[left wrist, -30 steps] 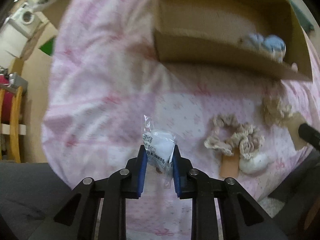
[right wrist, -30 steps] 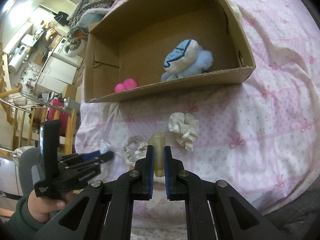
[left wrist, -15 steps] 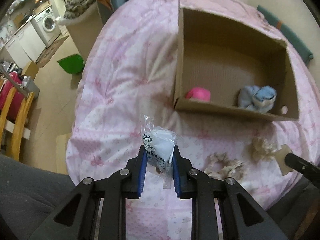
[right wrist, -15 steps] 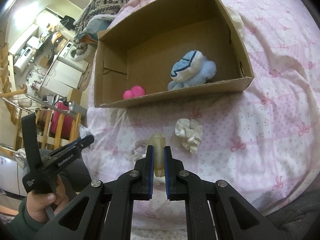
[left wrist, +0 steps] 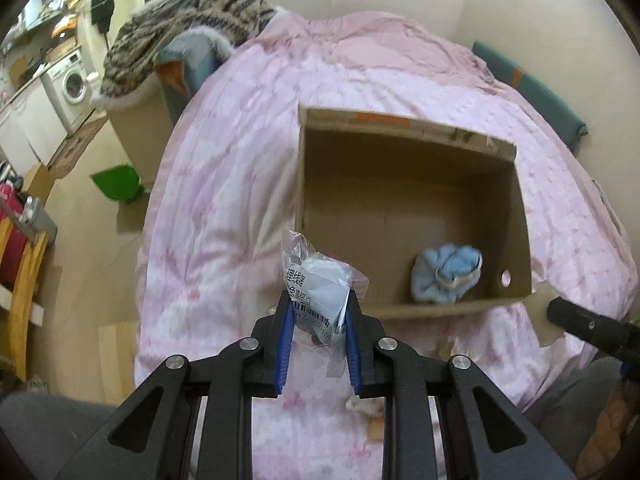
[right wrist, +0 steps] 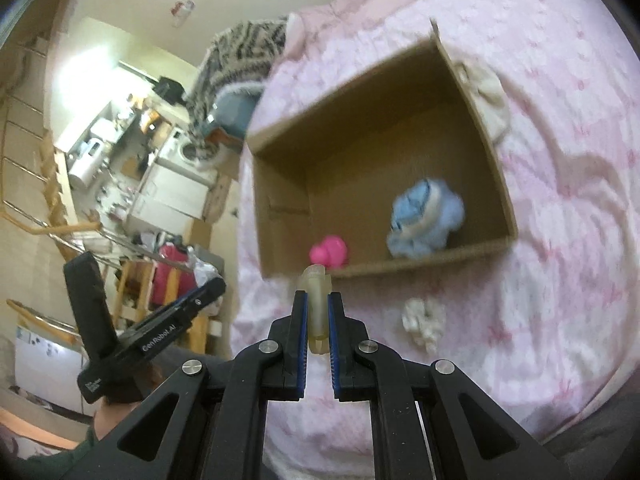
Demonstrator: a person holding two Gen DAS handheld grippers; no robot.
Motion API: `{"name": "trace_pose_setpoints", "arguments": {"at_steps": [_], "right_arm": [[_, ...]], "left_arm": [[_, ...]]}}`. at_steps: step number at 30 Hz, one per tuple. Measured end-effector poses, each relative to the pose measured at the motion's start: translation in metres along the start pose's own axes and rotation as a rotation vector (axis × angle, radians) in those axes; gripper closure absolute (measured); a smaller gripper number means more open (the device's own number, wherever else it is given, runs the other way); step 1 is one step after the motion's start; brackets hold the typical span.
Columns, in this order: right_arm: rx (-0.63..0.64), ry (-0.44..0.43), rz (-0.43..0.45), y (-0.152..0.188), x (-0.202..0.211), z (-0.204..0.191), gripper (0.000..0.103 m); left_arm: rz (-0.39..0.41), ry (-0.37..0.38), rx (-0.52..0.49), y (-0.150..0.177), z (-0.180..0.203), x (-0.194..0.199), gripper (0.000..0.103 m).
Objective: Organize soft objects
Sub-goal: 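Carry the packet with the left tool over the box beside the duck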
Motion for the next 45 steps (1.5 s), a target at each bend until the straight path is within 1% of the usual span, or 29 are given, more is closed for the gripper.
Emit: {"name": "trace_pose_setpoints", "arguments": {"at_steps": [6, 10, 15, 18, 20, 23, 27, 31, 36, 39, 45], "right_arm": [[0.047, -0.005, 0.074, -0.035, 0.009, -0.011, 0.092], [0.05, 0.005, 0.085, -0.05, 0.002, -0.005, 0.092], [0.038, 0.006, 0.092, -0.055, -0.011, 0.01, 0.092], [0.01, 0.006, 0.077, -0.049, -0.024, 0.026, 0.092], [-0.013, 0.028, 0.056, -0.045, -0.032, 0.037, 0.092], [-0.006, 0.044, 0.036, -0.043, -0.04, 0.04, 0.092], [0.0, 0.055, 0.011, -0.043, -0.051, 0.041, 0.092], [0.024, 0.062, -0.014, -0.043, -0.063, 0.037, 0.092], [0.061, 0.084, -0.057, -0.038, -0.076, 0.033, 0.092], [0.089, 0.12, -0.064, -0.036, -0.079, 0.031, 0.092], [0.105, 0.127, -0.084, -0.034, -0.084, 0.029, 0.092]], "left_arm": [[0.026, -0.004, -0.028, -0.031, 0.007, -0.007, 0.082], [0.042, -0.017, -0.059, -0.045, 0.016, -0.016, 0.082], [0.032, 0.025, -0.084, -0.048, 0.029, -0.042, 0.082], [0.028, 0.048, -0.1, -0.041, 0.035, -0.06, 0.082], [0.018, 0.057, -0.109, -0.035, 0.037, -0.072, 0.082], [-0.007, 0.056, -0.115, -0.027, 0.039, -0.084, 0.082], [-0.01, 0.051, -0.129, -0.023, 0.041, -0.089, 0.082], [-0.022, 0.072, -0.118, -0.021, 0.041, -0.091, 0.082], [-0.037, 0.08, -0.15, -0.018, 0.05, -0.094, 0.082], [-0.044, 0.083, -0.168, -0.016, 0.055, -0.095, 0.082], [-0.035, 0.07, -0.174, -0.015, 0.056, -0.093, 0.081]]}}
Point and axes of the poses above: each gripper's, at about its wrist camera, not at the fingertips, and x roughly against the way its jaws point, z to its right, y to its underside, the point moved 5 cm from there along -x, roughly the way its jaws point, and after that the axes turned 1 degree about -y, right-handed, at the moved point
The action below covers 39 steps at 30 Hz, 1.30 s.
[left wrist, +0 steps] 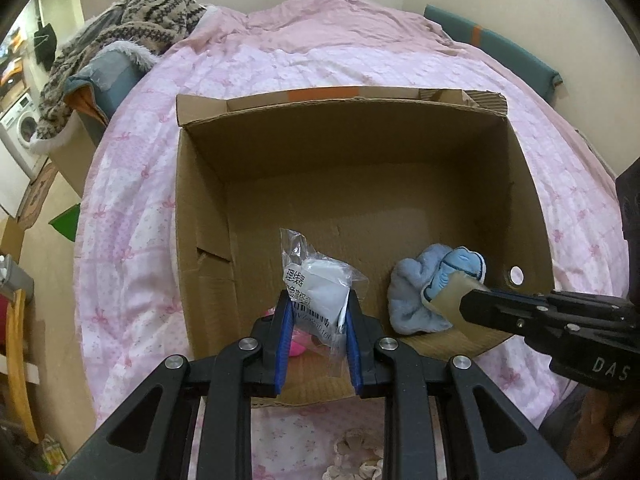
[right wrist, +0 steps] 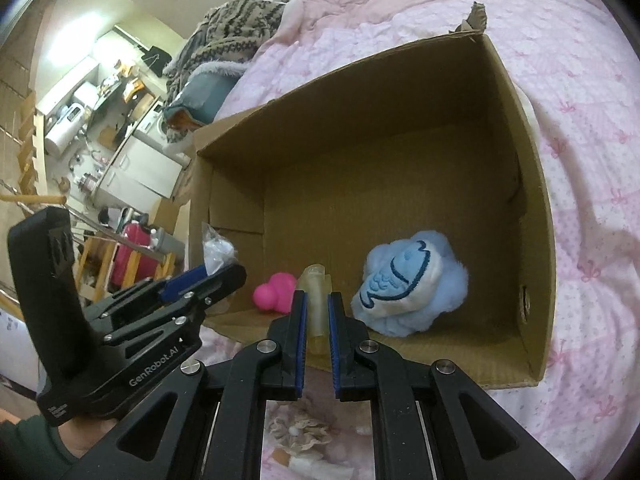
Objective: Organize soft objects
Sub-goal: 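Carry the packet with the left tool over the box beside the duck, then open the left tool to drop the packet into the box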
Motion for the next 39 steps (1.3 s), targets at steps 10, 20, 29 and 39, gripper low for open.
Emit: {"name": "trace_pose_setpoints", "arguments": {"at_steps": [10, 20, 29, 39], "right_arm": [[-0.014, 0.048, 0.009, -0.003, -0.002, 0.007, 0.091], [-0.03, 0.042, -0.001, 0.0, -0.003, 0.011, 0.087], [-0.025, -0.005, 0.015, -0.001, 0.001, 0.006, 0.087], [-0.041, -0.023, 0.082, -0.006, 0.014, 0.005, 0.032]], "left_arm": [[-0.024, -0.005, 0.033, 0.0, -0.008, -0.007, 0.081], [-0.023, -0.017, 0.053, 0.0, -0.014, -0.008, 0.081], [-0.019, -0.005, 0.049, 0.0, -0.012, -0.005, 0.076], [0.022, 0.009, 0.057, -0.004, -0.009, 0.005, 0.038]]}}
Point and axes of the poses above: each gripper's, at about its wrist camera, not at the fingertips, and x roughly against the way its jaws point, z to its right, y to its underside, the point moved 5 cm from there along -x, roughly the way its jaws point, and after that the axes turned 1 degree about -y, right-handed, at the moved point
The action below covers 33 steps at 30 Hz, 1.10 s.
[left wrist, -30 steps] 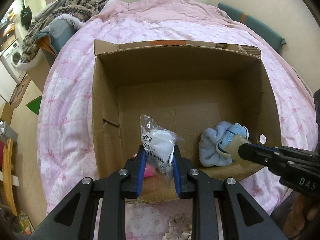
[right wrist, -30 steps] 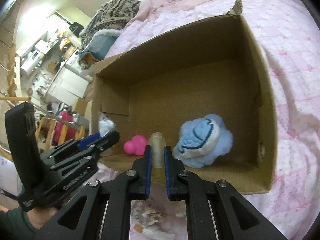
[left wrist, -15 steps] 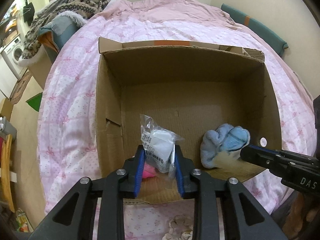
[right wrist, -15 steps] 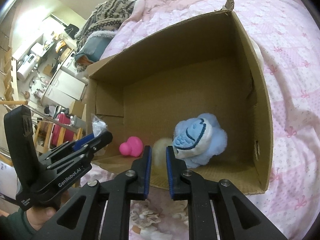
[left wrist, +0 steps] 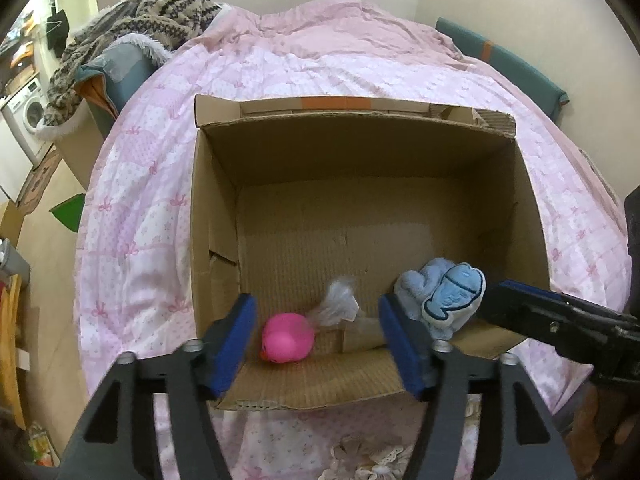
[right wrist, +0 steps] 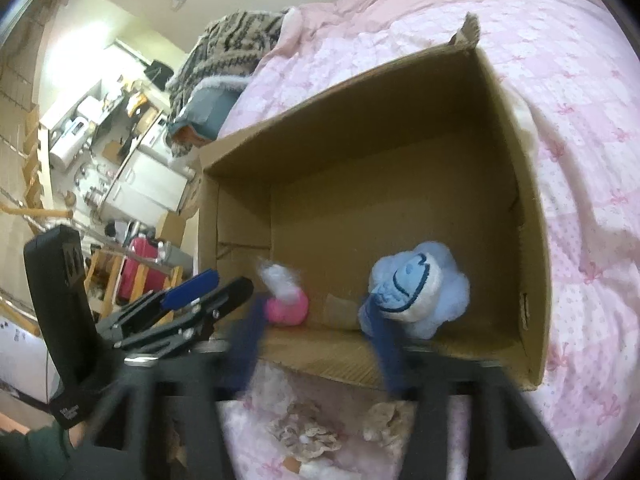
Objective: Organize soft objects
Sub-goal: 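Open the left tool to drop the packet into the box, then withdraw both tools from the box toward the remaining scrunchies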
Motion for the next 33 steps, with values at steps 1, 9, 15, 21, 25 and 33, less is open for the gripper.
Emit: {"name": "trace_pose_setpoints", "arguments": {"at_steps": [1, 9, 15, 21, 25, 33], "right_arm": [[0.001, -0.002, 0.003, -0.001, 0.001, 0.0, 0.032], [-0.019, 0.016, -0.006, -0.002, -0.001, 0.005, 0.032], [-0.017, 0.015, -0.008, -0.001, 0.001, 0.004, 0.032], [-0.019, 0.015, 0.0, -0.002, 0.003, 0.001, 0.032], [-0.024, 0.018, 0.006, 0.001, 0.008, 0.003, 0.032], [-0.033, 0.046, 0.014, 0.011, 0.023, 0.006, 0.032]], "left_arm": [[0.0, 0.001, 0.001, 0.0, 0.0, 0.0, 0.037], [-0.012, -0.007, 0.011, -0.001, -0.002, -0.001, 0.037], [-0.012, -0.018, 0.016, 0.0, -0.005, -0.001, 0.037], [-0.007, -0.032, 0.026, 0.0, -0.009, 0.004, 0.037], [0.004, -0.045, 0.033, 0.003, -0.015, 0.013, 0.037], [0.007, -0.073, 0.038, 0.014, -0.024, 0.029, 0.037]]}}
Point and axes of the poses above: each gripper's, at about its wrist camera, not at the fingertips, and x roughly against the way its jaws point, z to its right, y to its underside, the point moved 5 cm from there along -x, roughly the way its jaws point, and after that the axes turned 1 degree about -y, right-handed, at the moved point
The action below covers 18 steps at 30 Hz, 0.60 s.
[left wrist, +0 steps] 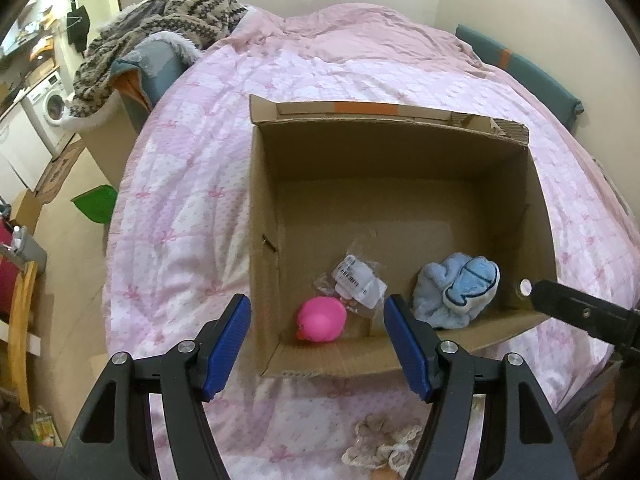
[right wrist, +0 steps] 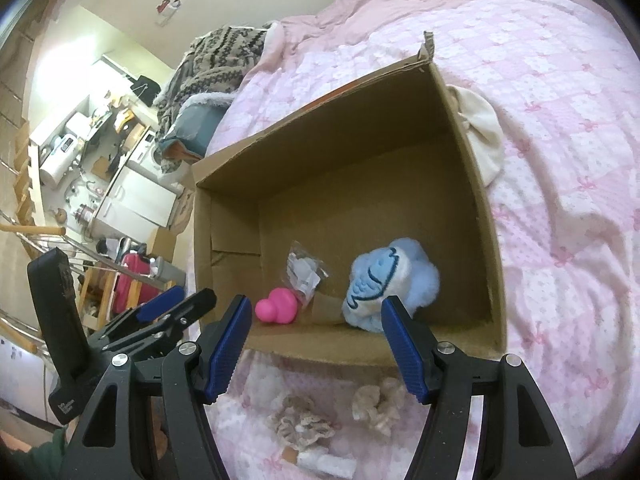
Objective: Organize soft objects
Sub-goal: 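Withdraw both tools from the box toward the remaining scrunchies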
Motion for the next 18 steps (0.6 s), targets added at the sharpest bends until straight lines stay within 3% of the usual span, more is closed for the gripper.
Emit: {"name": "trace_pose_setpoints", "arguments": {"at_steps": [18], "right_arm": [[0.013, 0.042, -0.013, 0.037, 0.025, -0.004, 0.032]], "left_arm": [[-0.014, -0.01, 0.004, 0.034, -0.003, 0.03, 0.037]]}}
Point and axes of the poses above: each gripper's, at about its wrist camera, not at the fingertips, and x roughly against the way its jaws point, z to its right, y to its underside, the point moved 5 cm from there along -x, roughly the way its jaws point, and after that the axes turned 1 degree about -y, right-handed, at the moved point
